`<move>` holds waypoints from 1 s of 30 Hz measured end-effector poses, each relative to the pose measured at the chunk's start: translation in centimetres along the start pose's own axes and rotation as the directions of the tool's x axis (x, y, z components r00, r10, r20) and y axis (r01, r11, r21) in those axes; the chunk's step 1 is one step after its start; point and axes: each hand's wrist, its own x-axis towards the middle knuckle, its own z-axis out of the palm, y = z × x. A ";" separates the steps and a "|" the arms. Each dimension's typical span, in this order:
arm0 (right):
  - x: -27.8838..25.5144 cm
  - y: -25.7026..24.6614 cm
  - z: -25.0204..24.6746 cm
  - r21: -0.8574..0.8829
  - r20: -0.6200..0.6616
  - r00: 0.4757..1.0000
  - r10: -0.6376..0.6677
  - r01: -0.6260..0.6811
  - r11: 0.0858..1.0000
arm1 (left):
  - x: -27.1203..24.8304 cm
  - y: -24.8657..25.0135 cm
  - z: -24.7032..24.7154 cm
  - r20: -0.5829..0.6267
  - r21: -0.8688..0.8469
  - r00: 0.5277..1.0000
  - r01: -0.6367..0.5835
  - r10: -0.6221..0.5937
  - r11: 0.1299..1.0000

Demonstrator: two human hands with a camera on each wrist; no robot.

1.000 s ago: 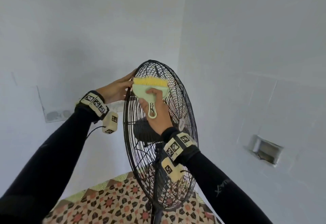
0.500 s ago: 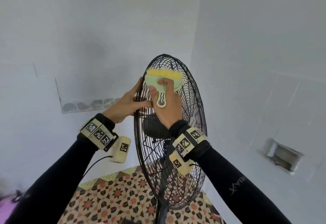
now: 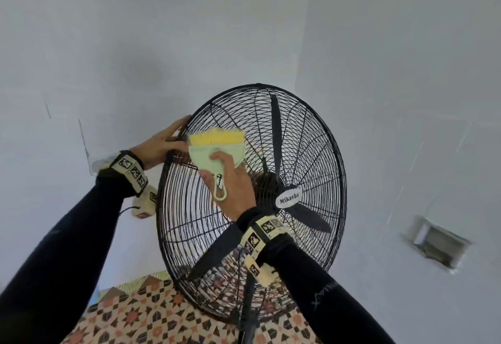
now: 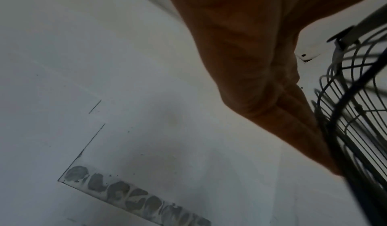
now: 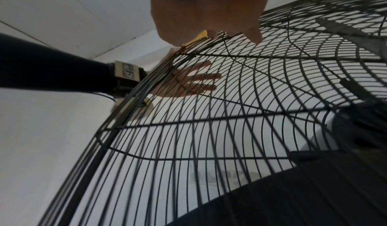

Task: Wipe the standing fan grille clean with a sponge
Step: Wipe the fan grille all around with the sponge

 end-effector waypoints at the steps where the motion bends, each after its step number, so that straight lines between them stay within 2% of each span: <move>1: 0.3 0.0 0.4 0.004 -0.017 1.000 0.024 -0.024 1.000 | 0.3 0.2 -0.4 -0.021 0.018 1.000 0.011 -0.011 1.000; 4: 1.0 -1.0 1.0 0.042 -0.050 0.997 0.057 -0.054 0.998 | 0.0 1.6 -0.9 -0.072 0.105 0.997 0.002 0.006 0.995; 8: 1.7 -1.5 1.8 0.044 -0.005 0.996 0.092 -0.092 0.995 | -1.4 2.8 -0.9 -0.143 0.196 0.989 0.063 -0.035 0.979; 11: 1.8 -1.5 1.9 0.066 -0.018 0.994 0.103 -0.102 0.993 | -2.3 2.4 2.0 -0.282 0.419 0.957 0.065 0.062 0.905; 13: 1.6 -1.5 1.3 0.082 -0.054 0.995 0.083 -0.078 0.994 | -3.0 1.6 4.9 -0.343 0.528 0.936 0.127 0.074 0.840; 16: 1.5 -0.6 -0.2 0.128 -0.065 0.997 0.045 -0.036 0.991 | -3.7 0.7 7.7 -0.398 0.553 0.917 0.266 -0.029 0.790; 18: 1.3 0.1 -1.3 0.189 -0.044 0.997 0.062 -0.053 0.981 | -3.4 0.2 7.9 -0.403 0.535 0.914 0.285 -0.057 0.795; 21: 1.0 0.8 -2.8 0.289 -0.047 0.994 0.097 -0.080 0.954 | -3.1 -0.7 8.3 -0.416 0.600 0.909 0.265 0.011 0.755; 24: 1.2 0.8 -3.3 0.366 -0.131 0.981 0.141 -0.084 0.927 | -2.7 -2.1 8.3 -0.444 0.649 0.894 0.273 0.062 0.710; 27: 1.7 0.8 -3.4 0.456 -0.216 0.946 0.243 -0.123 0.882 | -2.3 -3.0 7.6 -0.449 0.668 0.887 0.253 0.109 0.699; 30: 2.3 1.1 -4.5 0.501 -0.208 0.910 0.358 -0.215 0.838 | -1.7 -3.1 6.2 -0.442 0.666 0.890 0.245 0.108 0.704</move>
